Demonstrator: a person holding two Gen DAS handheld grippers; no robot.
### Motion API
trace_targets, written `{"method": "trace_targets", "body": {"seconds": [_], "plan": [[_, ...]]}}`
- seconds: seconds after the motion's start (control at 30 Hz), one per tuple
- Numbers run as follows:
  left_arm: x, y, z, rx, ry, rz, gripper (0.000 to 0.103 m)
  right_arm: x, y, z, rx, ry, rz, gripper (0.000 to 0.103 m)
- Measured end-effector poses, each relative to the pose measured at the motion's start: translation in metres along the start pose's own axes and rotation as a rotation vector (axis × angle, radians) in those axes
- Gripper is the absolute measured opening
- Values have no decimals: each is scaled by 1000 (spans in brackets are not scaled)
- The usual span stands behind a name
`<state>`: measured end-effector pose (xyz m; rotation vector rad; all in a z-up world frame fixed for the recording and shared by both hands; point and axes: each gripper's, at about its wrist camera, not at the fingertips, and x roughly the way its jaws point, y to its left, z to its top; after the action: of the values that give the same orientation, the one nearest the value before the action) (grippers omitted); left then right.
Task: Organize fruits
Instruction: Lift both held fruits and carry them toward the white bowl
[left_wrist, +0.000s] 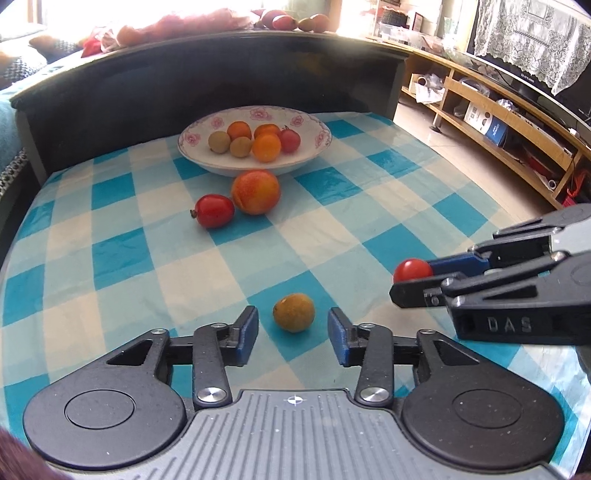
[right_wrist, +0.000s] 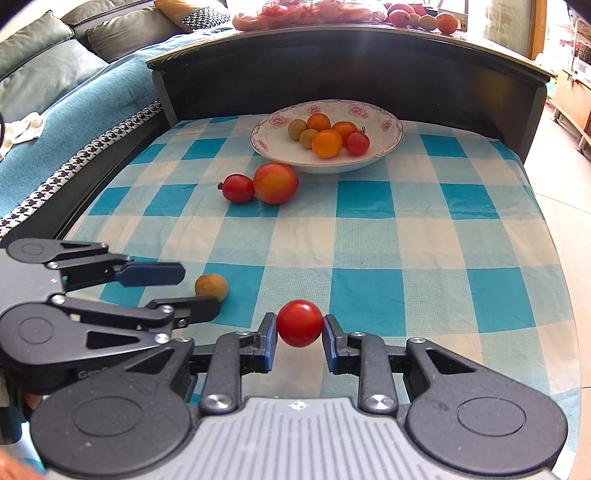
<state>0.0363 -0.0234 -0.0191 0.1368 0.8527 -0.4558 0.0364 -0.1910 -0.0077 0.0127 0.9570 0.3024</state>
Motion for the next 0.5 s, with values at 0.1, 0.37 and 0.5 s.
{"method": "trace_targets", "body": {"seconds": [0.1,0.37,0.5], "plan": [[10,-2,4,11,-2,14,55,1,-1,0,6,3,-2,30],[14,-3,-2,32,32,16,34,5,-4,3,20,10,-8,30],[11,-5,4,22,17,3,34,5,0,11,11,-7,2,30]]}}
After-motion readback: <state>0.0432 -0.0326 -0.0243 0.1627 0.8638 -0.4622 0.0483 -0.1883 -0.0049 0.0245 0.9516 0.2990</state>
